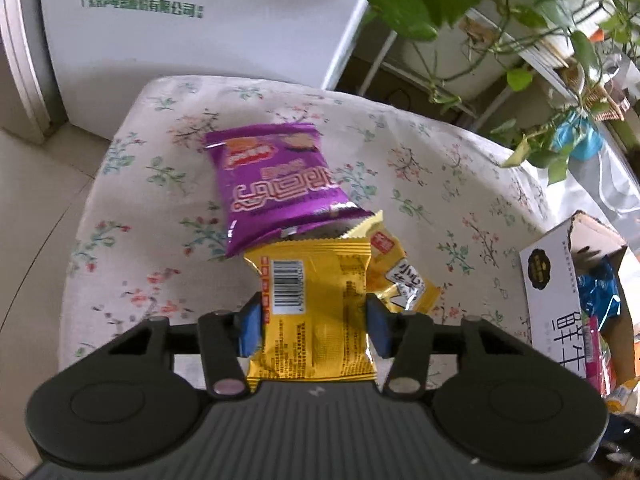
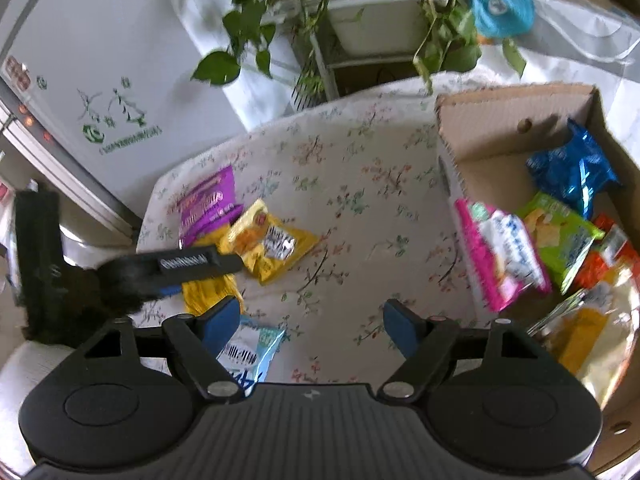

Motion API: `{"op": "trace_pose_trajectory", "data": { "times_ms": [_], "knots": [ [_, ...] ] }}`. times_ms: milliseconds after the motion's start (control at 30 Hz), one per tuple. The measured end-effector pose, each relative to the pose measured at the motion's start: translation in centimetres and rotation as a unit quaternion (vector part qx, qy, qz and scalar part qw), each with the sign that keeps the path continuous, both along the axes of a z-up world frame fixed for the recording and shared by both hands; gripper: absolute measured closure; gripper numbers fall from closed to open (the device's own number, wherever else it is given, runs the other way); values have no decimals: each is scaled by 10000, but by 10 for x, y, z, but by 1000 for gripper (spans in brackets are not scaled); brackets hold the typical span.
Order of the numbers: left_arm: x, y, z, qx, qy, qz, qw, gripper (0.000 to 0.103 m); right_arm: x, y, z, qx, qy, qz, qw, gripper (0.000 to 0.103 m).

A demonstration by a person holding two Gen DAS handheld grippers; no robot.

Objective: Organize snacks
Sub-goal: 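Move the left tool back to the yellow pack and grasp it, then grasp the white-and-blue Amerta pack with the right tool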

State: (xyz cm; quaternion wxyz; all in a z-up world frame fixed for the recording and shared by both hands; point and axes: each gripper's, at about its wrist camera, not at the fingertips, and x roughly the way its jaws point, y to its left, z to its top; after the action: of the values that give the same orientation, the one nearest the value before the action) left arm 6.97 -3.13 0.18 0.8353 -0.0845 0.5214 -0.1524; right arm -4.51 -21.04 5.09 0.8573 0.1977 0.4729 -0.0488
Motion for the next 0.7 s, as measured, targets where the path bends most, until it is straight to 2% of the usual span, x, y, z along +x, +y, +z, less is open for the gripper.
{"op": "trace_pose_trajectory", "data": {
  "times_ms": [133, 400, 533, 700],
  "knots": [
    [0, 17, 13, -244, -32, 99, 9996, 52, 7, 18, -16, 108, 249, 148, 9995, 19],
    [-1, 41, 40, -278, -427, 217, 9985, 52, 19, 65, -48, 195, 707, 502, 9960, 19],
    [-3, 50, 50, -247, -607, 272, 9975, 52, 21, 77, -57, 76, 824, 334, 9960, 17],
    [-5, 58, 60, -254, -783, 319, 9961, 52, 24, 89, -59, -126, 711, 175, 9972, 15]
  ]
}}
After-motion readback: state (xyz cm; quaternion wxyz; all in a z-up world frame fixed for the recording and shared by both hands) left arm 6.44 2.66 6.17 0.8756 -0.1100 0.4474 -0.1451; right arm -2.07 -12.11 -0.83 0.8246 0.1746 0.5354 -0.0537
